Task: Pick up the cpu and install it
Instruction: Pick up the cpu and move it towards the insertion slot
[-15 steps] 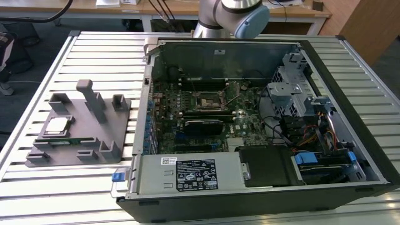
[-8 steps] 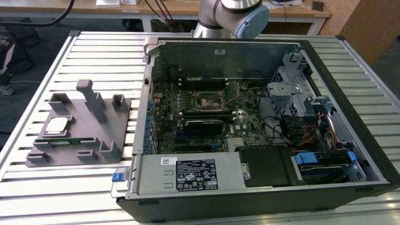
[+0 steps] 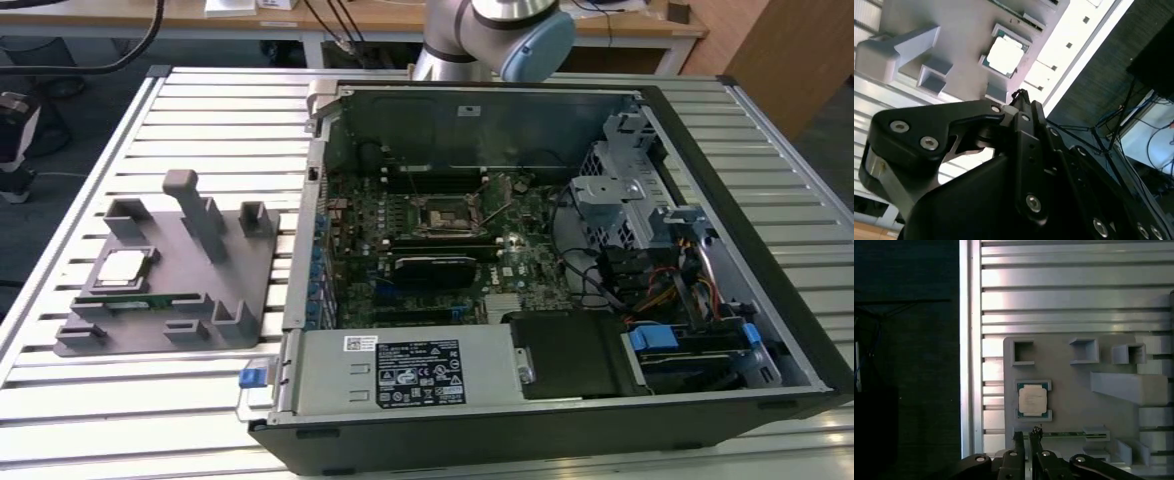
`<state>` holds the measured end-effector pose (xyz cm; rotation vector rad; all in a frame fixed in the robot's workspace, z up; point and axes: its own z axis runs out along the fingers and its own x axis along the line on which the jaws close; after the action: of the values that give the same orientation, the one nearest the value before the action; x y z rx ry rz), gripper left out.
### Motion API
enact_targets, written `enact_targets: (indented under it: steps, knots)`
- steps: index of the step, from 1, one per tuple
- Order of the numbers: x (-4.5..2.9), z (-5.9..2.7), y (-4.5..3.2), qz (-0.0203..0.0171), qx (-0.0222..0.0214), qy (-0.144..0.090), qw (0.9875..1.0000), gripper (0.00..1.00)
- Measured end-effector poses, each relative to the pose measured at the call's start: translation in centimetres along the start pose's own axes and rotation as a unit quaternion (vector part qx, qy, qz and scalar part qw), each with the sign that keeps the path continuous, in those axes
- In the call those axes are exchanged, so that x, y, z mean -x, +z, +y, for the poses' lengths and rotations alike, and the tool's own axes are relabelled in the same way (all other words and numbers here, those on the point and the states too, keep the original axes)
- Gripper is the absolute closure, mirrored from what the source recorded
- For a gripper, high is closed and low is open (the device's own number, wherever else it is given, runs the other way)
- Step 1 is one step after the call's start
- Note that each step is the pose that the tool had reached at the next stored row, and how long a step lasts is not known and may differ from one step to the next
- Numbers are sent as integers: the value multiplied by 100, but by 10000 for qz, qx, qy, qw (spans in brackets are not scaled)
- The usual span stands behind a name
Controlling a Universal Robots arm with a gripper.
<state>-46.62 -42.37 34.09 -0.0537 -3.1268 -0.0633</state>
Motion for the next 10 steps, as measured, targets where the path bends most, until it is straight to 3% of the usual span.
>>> enact_targets:
  steps: [4, 8, 10]
  knots:
    - [4, -12, 57, -10, 1, 6, 10000, 65]
    - [147, -10, 123, -10, 0, 7, 10000, 53]
    - [180, -7, 161, -10, -1, -7, 10000, 47]
